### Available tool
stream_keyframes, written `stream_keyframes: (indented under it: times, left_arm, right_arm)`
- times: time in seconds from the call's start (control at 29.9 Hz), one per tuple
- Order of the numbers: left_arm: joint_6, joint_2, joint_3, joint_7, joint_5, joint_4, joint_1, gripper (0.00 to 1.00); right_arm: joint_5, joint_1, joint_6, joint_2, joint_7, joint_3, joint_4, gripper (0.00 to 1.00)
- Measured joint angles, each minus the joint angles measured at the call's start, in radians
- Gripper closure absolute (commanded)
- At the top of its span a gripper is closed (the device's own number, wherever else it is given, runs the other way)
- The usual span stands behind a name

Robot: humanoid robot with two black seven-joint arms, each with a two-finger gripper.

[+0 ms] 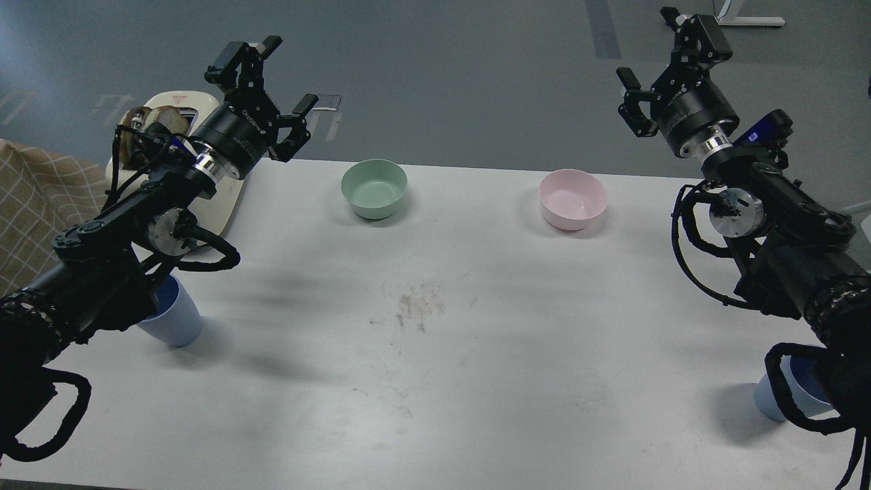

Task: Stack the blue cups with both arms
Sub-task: 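Raise the left gripper away from the toaster and open it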

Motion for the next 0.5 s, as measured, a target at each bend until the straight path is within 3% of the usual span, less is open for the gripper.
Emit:
stream_keyframes:
  times: [0.5]
  left_arm:
    - [0.0, 0.034, 0.007, 0.0, 0.006, -0.038, -0.012, 0.02]
  right_arm:
    - [0.0, -0.004, 0.0, 0.014, 0.0, -0.001, -0.004, 0.0]
